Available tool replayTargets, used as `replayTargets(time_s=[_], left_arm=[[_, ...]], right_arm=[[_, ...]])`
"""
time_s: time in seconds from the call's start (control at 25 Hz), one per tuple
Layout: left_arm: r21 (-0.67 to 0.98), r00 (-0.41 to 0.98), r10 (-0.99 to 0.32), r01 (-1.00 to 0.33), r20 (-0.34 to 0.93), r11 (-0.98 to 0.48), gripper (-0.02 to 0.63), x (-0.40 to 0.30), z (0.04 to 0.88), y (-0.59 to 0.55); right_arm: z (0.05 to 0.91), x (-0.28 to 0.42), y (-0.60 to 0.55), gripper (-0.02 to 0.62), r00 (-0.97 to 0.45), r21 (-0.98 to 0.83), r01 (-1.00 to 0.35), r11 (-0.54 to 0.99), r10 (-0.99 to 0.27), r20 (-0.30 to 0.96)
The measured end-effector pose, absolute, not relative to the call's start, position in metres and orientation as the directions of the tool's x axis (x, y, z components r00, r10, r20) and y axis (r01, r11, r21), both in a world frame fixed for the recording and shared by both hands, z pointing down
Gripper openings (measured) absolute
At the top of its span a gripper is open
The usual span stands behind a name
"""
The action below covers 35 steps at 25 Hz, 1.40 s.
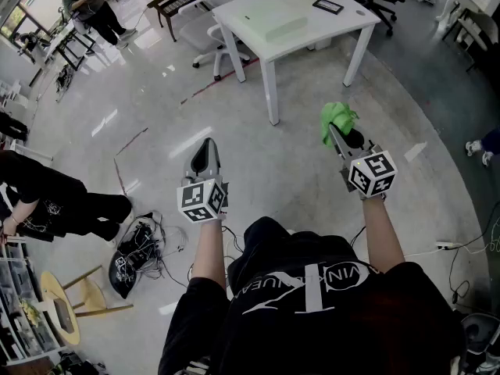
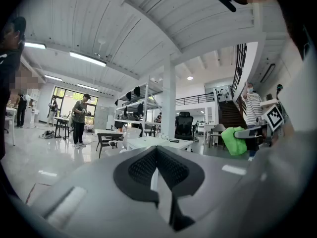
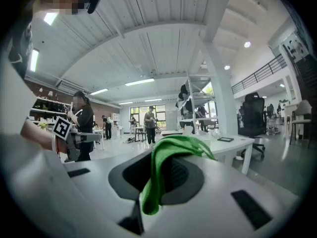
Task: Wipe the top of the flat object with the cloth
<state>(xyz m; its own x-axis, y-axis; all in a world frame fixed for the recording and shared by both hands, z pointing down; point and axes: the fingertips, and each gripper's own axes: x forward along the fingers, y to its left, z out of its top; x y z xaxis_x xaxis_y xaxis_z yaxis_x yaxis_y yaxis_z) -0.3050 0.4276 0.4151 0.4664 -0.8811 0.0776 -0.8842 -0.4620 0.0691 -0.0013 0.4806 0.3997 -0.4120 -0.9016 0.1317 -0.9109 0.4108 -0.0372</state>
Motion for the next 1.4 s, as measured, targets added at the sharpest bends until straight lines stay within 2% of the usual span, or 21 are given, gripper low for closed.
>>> replayTargets(time_s=[0.52, 1.4], left_arm=[[0.061, 0.501, -0.86, -0.865, 0.093, -0.498, 0.011, -0.284, 0.422, 0.386], [0.083, 0.578, -0.805, -0.816, 0.136, -0.572, 0.011, -0.235, 0.435, 0.16]], right_arm=[[0.405, 0.01, 0.445, 0.043, -0.406, -0.031, -0.913, 0.406, -0.904, 0.135], [0.421, 0.05, 0.256, 0.043, -0.323, -0.073, -0.946, 0.314, -0.927, 0.193]])
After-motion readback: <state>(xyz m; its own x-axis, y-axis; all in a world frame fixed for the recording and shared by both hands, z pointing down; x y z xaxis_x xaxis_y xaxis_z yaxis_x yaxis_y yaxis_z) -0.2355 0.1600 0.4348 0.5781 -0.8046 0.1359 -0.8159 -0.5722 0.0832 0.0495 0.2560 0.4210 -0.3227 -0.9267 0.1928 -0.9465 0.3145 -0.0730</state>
